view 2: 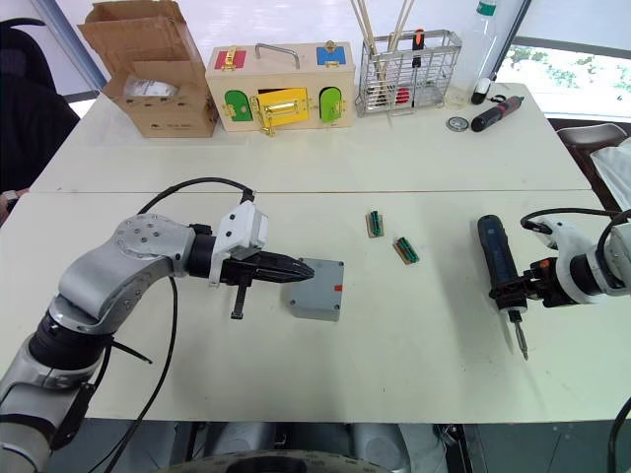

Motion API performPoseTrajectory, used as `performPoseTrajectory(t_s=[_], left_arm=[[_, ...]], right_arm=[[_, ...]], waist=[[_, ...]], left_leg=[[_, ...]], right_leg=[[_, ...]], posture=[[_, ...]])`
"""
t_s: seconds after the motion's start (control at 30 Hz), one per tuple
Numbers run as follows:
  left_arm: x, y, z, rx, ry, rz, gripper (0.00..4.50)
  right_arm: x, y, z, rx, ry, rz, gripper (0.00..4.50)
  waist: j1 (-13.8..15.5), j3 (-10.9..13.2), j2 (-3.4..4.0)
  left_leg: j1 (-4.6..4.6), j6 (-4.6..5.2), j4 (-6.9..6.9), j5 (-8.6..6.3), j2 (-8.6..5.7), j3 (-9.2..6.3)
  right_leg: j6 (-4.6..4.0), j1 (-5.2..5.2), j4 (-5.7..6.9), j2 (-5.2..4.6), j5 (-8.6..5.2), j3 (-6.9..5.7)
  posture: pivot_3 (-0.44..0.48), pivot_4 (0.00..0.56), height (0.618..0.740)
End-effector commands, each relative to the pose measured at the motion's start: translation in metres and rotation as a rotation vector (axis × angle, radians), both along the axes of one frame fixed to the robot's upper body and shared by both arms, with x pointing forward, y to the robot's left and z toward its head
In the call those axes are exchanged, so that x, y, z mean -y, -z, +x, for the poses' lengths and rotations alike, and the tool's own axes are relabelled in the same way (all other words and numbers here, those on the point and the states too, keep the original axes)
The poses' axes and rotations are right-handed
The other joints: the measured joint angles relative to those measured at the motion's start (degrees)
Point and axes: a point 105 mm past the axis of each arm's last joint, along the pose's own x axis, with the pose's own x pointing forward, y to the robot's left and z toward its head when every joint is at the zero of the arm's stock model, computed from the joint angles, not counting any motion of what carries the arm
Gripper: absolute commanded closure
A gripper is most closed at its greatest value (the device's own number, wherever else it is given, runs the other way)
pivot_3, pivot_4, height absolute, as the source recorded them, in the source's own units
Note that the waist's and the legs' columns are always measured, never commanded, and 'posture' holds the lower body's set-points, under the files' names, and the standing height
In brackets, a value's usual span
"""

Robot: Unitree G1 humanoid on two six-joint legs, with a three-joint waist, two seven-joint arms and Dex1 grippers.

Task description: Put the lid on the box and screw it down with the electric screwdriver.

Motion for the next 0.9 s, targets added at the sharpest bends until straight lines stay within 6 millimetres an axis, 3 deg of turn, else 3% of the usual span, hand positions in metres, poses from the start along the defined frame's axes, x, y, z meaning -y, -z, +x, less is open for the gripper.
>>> performPoseTrajectory(t_s=[0.03, 0.23, 0.37, 0.47, 0.5, 0.6, 0.67, 0.8, 0.9], left_arm=[[-0.002, -0.007, 0.001, 0.04, 0.006, -0.004, 4.5], [-0.007, -0.005, 0.007, 0.043, -0.006, 0.015, 4.5], [-0.015, -0.009, 0.018, 0.028, -0.021, 0.01, 4.5], [-0.017, -0.014, 0.028, 0.007, -0.021, -0.005, 4.5], [-0.018, -0.015, 0.03, 0.003, -0.021, -0.007, 4.5], [-0.018, -0.019, 0.039, -0.003, -0.02, -0.011, 4.5], [-0.018, -0.021, 0.043, -0.009, -0.02, -0.013, 4.5], [-0.018, -0.018, 0.044, -0.024, -0.002, 0.018, 4.5], [-0.018, -0.018, 0.039, -0.043, 0.017, 0.033, 4.5]], right_arm=[[-0.005, 0.008, -0.002, -0.023, -0.008, 0.008, 2.66], [-0.01, 0.0, 0.002, 0.036, 0.035, 0.049, 2.66], [-0.001, -0.055, 0.031, 0.316, 0.185, 0.181, 2.66], [-0.008, -0.125, 0.045, 0.67, 0.204, 0.413, 2.66], [-0.012, -0.139, 0.045, 0.752, 0.187, 0.454, 2.66], [-0.051, -0.181, 0.033, 1.099, 0.024, 0.581, 2.66], [-0.076, -0.191, 0.025, 1.271, -0.031, 0.628, 2.66], [-0.137, -0.186, 0.019, 1.447, -0.097, 0.68, 2.66], [-0.165, -0.175, 0.019, 1.493, -0.12, 0.64, 2.66]], waist=[[0.0, 0.0, -0.04], [-0.1, 0.0, -0.06], [-0.3, 0.1, 0.13], [-0.2, 0.1, 0.44], [-0.1, 0.1, 0.47], [0.0, 0.1, 0.43], [-0.2, 0.1, 0.39], [-0.6, 0.1, 0.43], [-0.4, 0.1, 0.43]], left_leg=[[0.01, 0.0, 0.0, 0.0, 0.0, 0.0], [0.05, 0.0, 0.0, 0.0, 0.01, -0.03], [0.06, -0.01, 0.0, 0.01, -0.01, 0.1], [-0.03, -0.02, -0.02, 0.01, -0.03, 0.19], [-0.15, -0.04, -0.02, 0.02, -0.04, 0.21], [-0.51, -0.29, -0.06, 0.16, 0.01, 0.01], [-0.53, -0.28, -0.04, 0.16, 0.06, -0.04], [-0.53, -0.29, 0.01, 0.17, 0.02, 0.06], [-0.54, -0.6, 0.01, 0.34, -0.06, 0.06]], right_leg=[[0.0, 0.01, 0.0, 0.0, 0.0, 0.0], [0.0, 0.04, 0.0, 0.02, 0.0, -0.01], [0.0, -0.02, 0.07, 0.03, 0.0, 0.04], [0.0, -0.21, 0.18, 0.02, 0.0, 0.09], [0.0, -0.35, 0.22, 0.02, 0.0, 0.11], [0.0, -0.7, 0.45, 0.11, 0.0, -0.02], [0.0, -0.73, 0.55, 0.14, 0.0, -0.08], [0.0, -0.87, 0.8, 0.1, 0.0, -0.02], [0.0, -0.9, 0.82, 0.02, 0.0, 0.0]], posture=[[0.0, 0.15, 0.74], [0.0, 0.15, 0.74], [0.0, 0.15, 0.74], [0.0, 0.15, 0.74], [0.0, 0.15, 0.74], [0.0, 0.15, 0.74], [0.0, 0.15, 0.74], [0.0, 0.15, 0.74], [0.0, 0.15, 0.74]])
